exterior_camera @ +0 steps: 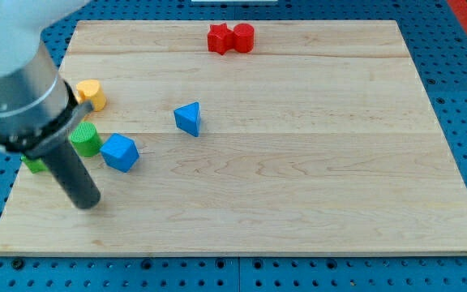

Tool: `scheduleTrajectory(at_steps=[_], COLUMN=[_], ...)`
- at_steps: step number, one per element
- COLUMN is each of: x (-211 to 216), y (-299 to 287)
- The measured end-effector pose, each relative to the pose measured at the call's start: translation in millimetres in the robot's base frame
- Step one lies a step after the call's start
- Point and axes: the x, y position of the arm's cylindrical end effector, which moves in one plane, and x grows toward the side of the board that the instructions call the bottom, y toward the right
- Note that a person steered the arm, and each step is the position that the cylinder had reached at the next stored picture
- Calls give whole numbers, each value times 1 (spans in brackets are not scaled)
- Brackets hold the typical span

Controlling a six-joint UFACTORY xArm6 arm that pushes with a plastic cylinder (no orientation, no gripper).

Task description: Push the green star closer to the green circle

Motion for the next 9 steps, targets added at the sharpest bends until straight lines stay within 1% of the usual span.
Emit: scheduleTrajectory(at_steps=[1,2,3,5,6,7,8,9], x=[20,18,7,3,-26,-34,-67,-97], y=[-28,-80,-80,-87,-103,-114,-93,-114])
